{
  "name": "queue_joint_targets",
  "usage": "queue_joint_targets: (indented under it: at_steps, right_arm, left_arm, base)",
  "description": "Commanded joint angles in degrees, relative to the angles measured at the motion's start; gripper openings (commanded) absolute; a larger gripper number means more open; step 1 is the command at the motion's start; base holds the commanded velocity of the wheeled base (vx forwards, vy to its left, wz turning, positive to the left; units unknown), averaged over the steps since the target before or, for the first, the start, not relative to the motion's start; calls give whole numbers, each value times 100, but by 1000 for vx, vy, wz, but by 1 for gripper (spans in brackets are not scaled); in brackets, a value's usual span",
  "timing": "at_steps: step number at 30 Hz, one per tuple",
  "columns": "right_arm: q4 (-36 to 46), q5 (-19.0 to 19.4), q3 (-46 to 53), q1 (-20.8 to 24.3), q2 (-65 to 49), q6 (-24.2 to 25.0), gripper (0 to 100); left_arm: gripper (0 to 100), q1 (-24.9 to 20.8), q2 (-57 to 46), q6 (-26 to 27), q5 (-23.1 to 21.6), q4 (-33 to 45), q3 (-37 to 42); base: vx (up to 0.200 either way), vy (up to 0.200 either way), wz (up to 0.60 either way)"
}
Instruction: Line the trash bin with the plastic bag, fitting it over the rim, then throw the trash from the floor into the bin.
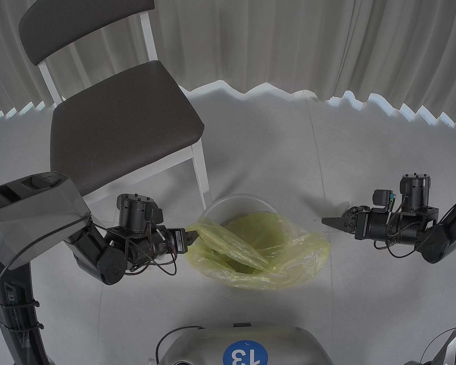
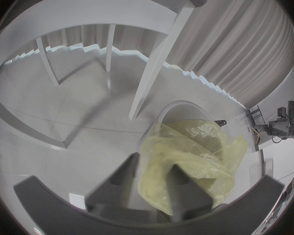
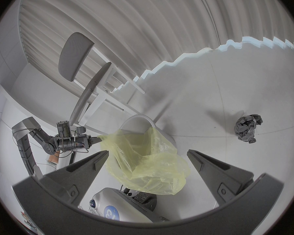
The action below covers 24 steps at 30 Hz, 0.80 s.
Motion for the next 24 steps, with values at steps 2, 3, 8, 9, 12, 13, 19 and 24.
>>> queue_joint_targets:
  at_steps: [2, 3, 8, 9, 12, 13, 19, 24]
  right_arm:
    - [-3, 10, -37, -27, 46, 1, 100]
    - [-3, 1, -45, -36, 54, 1, 100]
    - [-3, 1, -1, -1, -34, 10, 100]
    - [-3, 1, 16, 17, -95, 10, 100]
    - [15, 1, 166, 166, -359, 19, 100]
    - [15, 1, 227, 228, -438, 19, 100]
    - [33, -8, 447, 474, -886, 28, 100]
    - [1615, -43, -221, 949, -1818, 19, 100]
  left_arm:
    - [100, 101, -169, 12, -8, -42, 205]
    - [100, 128, -195, 3, -8, -86, 267]
    - [100, 286, -230, 39, 1, -499, 680]
    - [100, 321, -230, 39, 1, -552, 733]
    - [100, 391, -230, 47, 10, -561, 794]
    - [100, 391, -204, 74, 10, -552, 785]
    - [100, 374, 16, 214, 89, -499, 566]
    - [100, 312, 447, 460, 335, -543, 276]
  base:
    - [0, 0, 0]
    - [0, 0, 0]
    - [0, 0, 0]
    - [0, 0, 0]
    - [0, 0, 0]
    - [0, 0, 0]
    - [0, 0, 0]
    - [0, 0, 0]
